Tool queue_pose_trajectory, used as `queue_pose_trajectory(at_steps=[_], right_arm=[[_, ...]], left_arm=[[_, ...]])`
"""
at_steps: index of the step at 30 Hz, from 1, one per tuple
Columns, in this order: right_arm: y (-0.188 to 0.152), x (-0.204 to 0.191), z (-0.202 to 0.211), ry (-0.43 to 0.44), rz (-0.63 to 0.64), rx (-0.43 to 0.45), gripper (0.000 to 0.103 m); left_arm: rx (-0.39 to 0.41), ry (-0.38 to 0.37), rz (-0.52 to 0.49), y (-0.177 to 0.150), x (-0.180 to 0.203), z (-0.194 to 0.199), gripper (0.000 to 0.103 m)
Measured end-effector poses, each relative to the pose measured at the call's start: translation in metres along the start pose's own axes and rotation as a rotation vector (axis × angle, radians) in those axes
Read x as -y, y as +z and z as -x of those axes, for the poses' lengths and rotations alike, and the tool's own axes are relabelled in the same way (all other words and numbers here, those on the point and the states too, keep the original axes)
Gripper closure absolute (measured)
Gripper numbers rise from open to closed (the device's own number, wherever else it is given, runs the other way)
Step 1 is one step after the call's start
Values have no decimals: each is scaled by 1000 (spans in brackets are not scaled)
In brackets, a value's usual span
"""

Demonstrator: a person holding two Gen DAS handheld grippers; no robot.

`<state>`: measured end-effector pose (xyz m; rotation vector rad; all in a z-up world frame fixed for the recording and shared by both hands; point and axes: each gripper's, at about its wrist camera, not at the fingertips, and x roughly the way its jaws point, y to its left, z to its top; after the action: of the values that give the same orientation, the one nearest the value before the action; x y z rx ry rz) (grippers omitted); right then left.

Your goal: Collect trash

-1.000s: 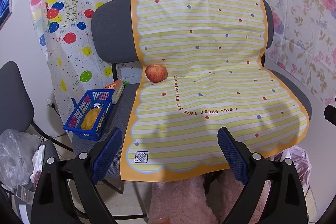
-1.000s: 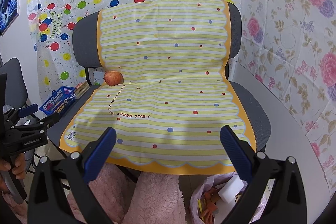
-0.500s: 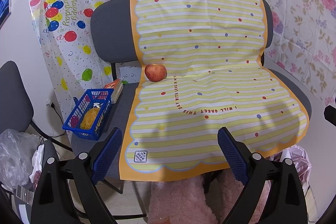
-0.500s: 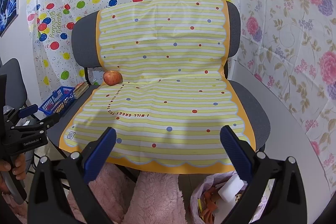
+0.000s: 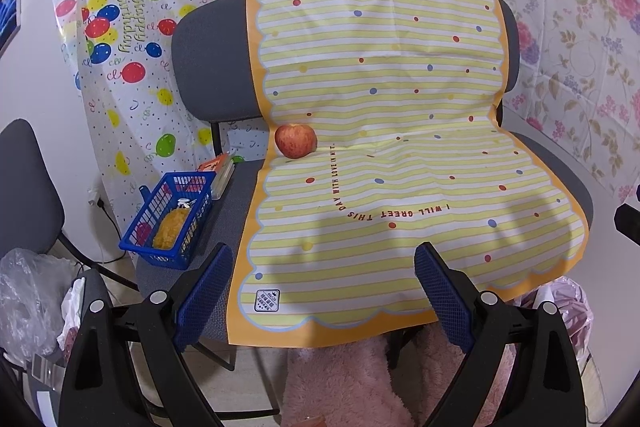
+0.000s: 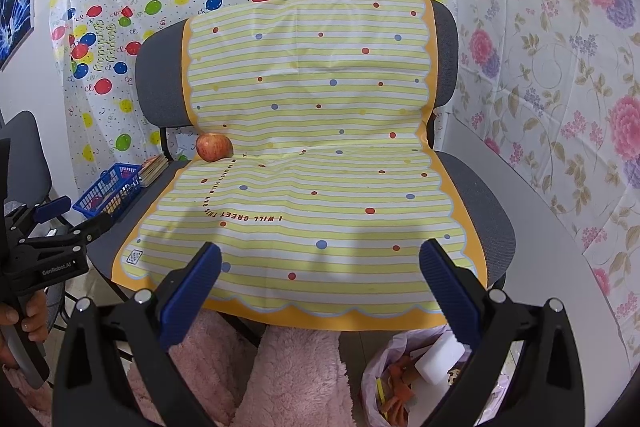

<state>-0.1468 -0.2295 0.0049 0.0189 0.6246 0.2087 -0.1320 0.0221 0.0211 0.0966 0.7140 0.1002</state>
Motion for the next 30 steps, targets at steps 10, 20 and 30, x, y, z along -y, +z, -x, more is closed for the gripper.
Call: queue_pose_trajectory(at_steps=[10,20,30], right_arm=[[0,1,-2,-3,-3,-3,6],[2,3,-13,2,-3,-22,6],[4,13,-58,8,-22,-98,6]], left_arm=[[-2,2,1,2,0,0,12],[-24,-13,11,6,-2,-10,12],[-51,6,18,8,-6,-46,12]])
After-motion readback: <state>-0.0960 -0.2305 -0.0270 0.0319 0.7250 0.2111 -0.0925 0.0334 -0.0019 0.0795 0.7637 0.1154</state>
